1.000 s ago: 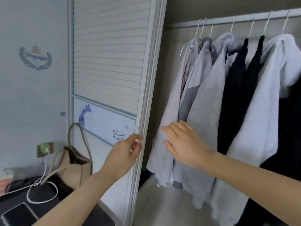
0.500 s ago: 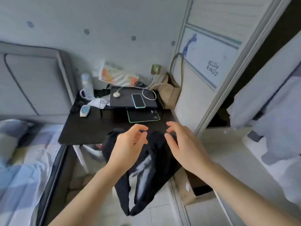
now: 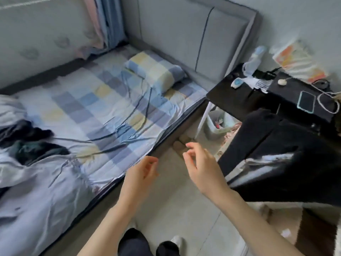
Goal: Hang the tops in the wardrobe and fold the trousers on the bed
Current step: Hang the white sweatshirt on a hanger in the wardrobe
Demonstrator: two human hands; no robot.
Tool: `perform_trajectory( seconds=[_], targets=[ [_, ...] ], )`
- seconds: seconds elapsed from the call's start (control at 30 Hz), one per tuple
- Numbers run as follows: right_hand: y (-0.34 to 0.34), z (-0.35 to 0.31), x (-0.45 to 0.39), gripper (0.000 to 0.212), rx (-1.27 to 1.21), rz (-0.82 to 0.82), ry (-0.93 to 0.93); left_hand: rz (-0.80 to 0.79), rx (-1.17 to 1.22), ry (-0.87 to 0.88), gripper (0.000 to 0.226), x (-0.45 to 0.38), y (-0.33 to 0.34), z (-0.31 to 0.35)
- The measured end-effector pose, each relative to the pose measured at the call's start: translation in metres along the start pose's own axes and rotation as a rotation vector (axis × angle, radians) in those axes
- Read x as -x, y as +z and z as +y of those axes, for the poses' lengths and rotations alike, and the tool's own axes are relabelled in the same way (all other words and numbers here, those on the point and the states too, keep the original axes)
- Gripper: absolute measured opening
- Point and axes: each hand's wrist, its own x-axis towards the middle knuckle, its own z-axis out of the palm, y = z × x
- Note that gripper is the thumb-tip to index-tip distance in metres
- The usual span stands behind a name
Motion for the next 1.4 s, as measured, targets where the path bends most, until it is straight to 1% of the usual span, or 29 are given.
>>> perform_trajectory(
  seconds=[0.03, 0.13, 0.17, 0.23, 0.27, 0.33, 0.4, 0.53, 0.63, 0.83, 1.0, 1.17, 1.3, 1.4],
  targets=[
    [0.017, -0.013, -0.001, 0.031, -0.016, -0.053, -0.022, 0.053, 0.008, -0.051, 0.014, 0.010, -0.019, -0.019],
    [0.067, -0.049, -0.003, 0.029, -0.030, -0.188, -0.108, 0.197, -0.005, -0.192, 0.019, 0.040, -0.070, -0.065],
    [0.094, -0.068, -0.003, 0.028, -0.028, -0.250, -0.146, 0.256, 0.005, -0.251, 0.019, 0.054, -0.095, -0.087],
    [0.125, -0.090, -0.003, 0.026, -0.023, -0.315, -0.162, 0.320, 0.018, -0.305, 0.017, 0.070, -0.121, -0.112],
    [0.158, -0.113, -0.002, 0.026, -0.024, -0.376, -0.190, 0.375, 0.022, -0.365, 0.016, 0.086, -0.147, -0.135],
    [0.190, -0.136, 0.000, 0.026, -0.015, -0.440, -0.212, 0.408, 0.035, -0.420, 0.019, 0.102, -0.171, -0.160],
    [0.240, -0.172, 0.002, 0.026, -0.009, -0.521, -0.230, 0.442, 0.028, -0.490, 0.021, 0.123, -0.210, -0.197],
    [0.316, -0.232, 0.003, 0.023, -0.020, -0.635, -0.219, 0.434, -0.010, -0.606, 0.019, 0.141, -0.280, -0.263],
    [0.362, -0.267, -0.003, 0.024, -0.018, -0.712, -0.186, 0.419, -0.013, -0.666, 0.020, 0.139, -0.325, -0.302],
    [0.451, -0.313, -0.045, 0.026, -0.030, -0.823, -0.106, 0.442, 0.094, -0.788, 0.016, 0.101, -0.397, -0.369],
    [0.520, -0.330, -0.100, 0.021, -0.041, -0.868, -0.017, 0.453, 0.155, -0.861, 0.015, 0.053, -0.432, -0.412],
    [0.614, -0.341, -0.172, 0.021, -0.022, -0.905, -0.006, 0.514, 0.138, -0.969, 0.019, -0.013, -0.465, -0.471],
    [0.686, -0.344, -0.211, 0.019, -0.033, -0.931, 0.022, 0.541, 0.111, -1.002, 0.017, -0.061, -0.486, -0.528],
    [0.741, -0.339, -0.228, 0.019, -0.048, -0.965, 0.086, 0.552, 0.099, -1.008, 0.015, -0.098, -0.500, -0.571]
  ],
)
